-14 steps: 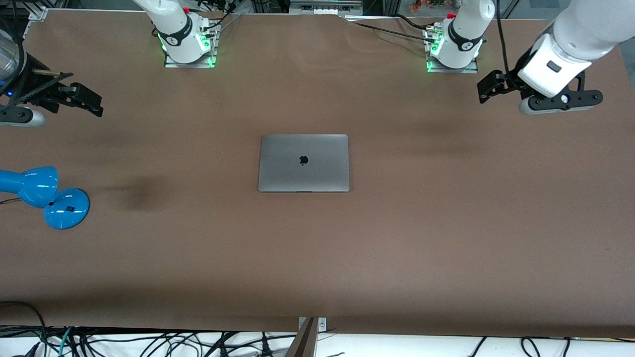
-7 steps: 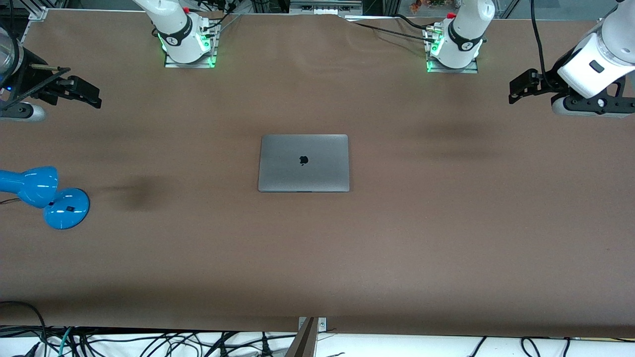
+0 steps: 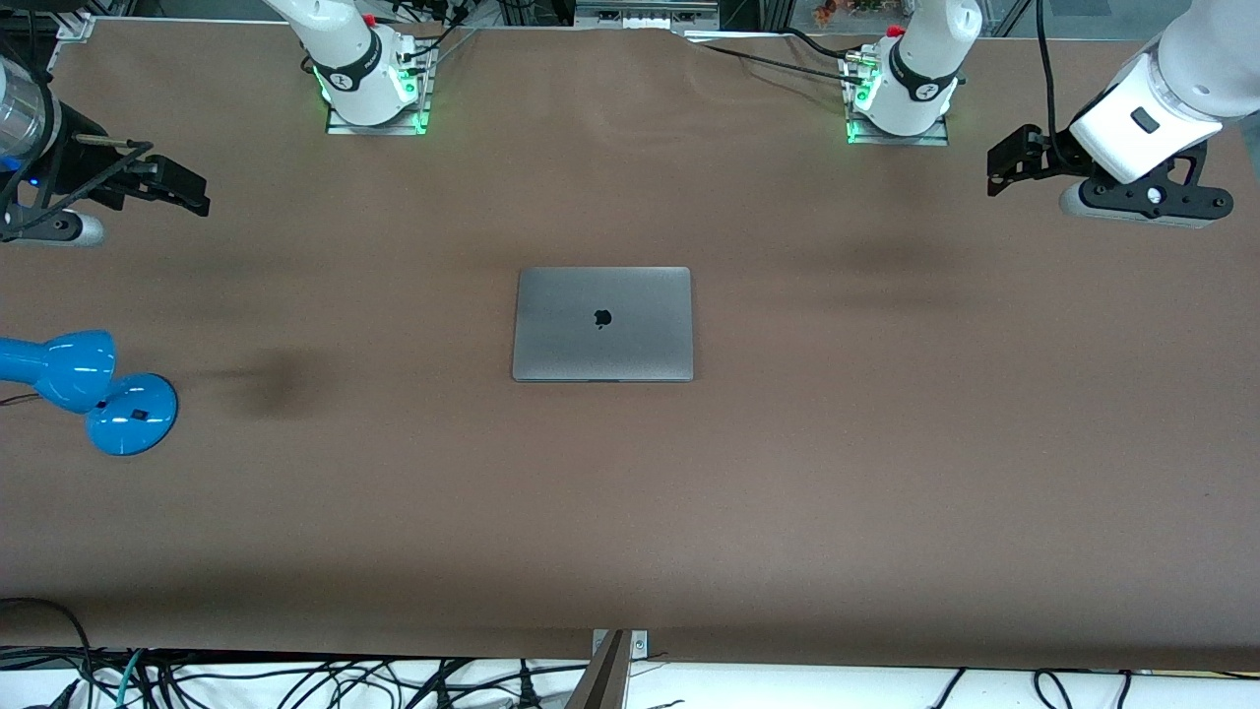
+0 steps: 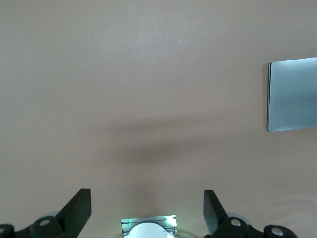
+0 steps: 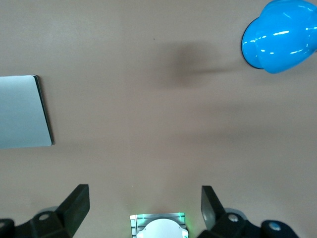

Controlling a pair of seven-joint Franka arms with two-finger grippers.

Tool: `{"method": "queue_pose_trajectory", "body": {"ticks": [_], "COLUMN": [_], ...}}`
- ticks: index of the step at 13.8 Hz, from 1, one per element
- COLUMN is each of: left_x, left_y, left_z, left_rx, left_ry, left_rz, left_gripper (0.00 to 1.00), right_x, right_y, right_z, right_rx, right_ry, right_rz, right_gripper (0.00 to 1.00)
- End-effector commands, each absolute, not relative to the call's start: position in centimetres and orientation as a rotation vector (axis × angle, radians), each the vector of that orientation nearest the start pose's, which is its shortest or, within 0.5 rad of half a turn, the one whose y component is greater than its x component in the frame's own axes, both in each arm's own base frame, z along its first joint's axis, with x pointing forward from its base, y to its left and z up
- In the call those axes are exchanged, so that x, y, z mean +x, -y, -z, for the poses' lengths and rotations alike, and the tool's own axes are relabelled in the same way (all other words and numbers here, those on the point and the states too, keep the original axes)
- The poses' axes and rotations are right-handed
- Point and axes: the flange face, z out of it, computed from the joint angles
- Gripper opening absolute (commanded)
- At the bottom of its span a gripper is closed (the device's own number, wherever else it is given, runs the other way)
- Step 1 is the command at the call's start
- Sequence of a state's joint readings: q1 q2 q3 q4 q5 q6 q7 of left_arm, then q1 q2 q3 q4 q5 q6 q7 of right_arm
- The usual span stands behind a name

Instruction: Close laptop with both arms from behind

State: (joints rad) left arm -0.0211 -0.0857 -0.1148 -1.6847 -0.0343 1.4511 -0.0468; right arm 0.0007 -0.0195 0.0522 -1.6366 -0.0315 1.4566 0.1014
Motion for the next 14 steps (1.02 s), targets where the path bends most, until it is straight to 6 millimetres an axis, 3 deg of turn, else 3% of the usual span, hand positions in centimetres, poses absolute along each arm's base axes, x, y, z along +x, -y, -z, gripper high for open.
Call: {"method": "queue_pose_trajectory", "body": {"ticks": [1,5,14], "left_x": [51.0,51.5,51.9], "left_y": [6.9,6.3,6.1], "left_z": [-61.5,-62.6,-61.5], "left_rx": [-3.105,-3.092,-3.091], "left_ry": [-0.180,-0.153,-0.127], "left_rz": [-0.233,-0.201,-0.232], "left_gripper": [1.00,1.00,1.00], "right_x": [52.7,52.6,52.1], "right_y": [-2.4,-2.5,-3.2], "right_z": [-59.8,-59.8,-61.4], "right_rx": [-3.160,-3.160,-3.115], "right_ry": [-0.062,-0.062,-0.060], "right_rz": [-0.231,-0.236,-0.192], "right_gripper": [1.00,1.00,1.00]}}
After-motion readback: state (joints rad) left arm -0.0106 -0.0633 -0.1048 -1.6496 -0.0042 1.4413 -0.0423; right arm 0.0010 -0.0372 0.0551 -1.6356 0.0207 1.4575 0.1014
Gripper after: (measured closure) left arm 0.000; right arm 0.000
